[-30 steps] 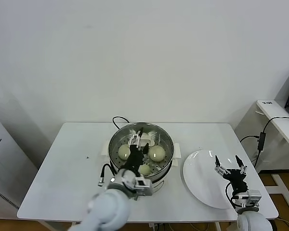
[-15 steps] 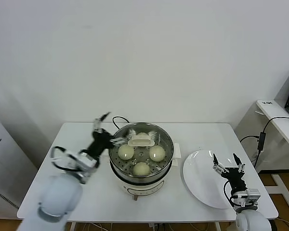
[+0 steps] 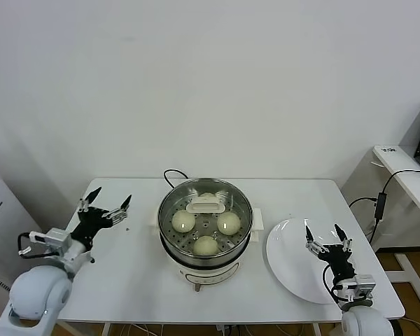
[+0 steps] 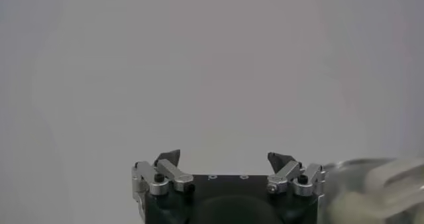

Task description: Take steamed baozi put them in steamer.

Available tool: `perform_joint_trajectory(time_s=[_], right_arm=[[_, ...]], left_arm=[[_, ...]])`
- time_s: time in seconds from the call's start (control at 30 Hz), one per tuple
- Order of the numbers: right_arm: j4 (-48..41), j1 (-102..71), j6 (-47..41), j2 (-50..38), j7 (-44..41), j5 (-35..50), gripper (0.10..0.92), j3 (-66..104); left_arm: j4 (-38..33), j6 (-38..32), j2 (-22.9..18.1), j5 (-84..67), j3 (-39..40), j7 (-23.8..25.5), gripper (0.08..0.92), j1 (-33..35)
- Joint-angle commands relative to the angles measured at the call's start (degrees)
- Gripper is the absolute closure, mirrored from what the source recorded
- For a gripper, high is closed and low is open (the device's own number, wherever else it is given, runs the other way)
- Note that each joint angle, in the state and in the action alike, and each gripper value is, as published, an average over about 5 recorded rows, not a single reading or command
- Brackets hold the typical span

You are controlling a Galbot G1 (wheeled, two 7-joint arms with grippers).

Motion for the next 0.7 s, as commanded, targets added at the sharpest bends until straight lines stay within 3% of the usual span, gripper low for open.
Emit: perform_joint_trajectory(time_s=[0.03,0.33,0.7], right_arm=[[1.26,-0.43,-4.42,-0.02,2.02,1.08,0.203,-0.95],[1.81,-1.37,-6.49,-0.86,2.45,0.81,0.203,-1.60],[1.99,-1.86,-6.76,-0.86,2.31,0.50,0.203,-1.96]], left_arm=[[12.95,-4.97,1.24,-1.06,-1.79,0.22,0.177,3.67],[16.51,-4.48,1.59,-1.60,4.11,0.52,0.177,4.46],[15.18,-2.86,-0.03,-5.65,4.42,0.78,0.177,4.86]])
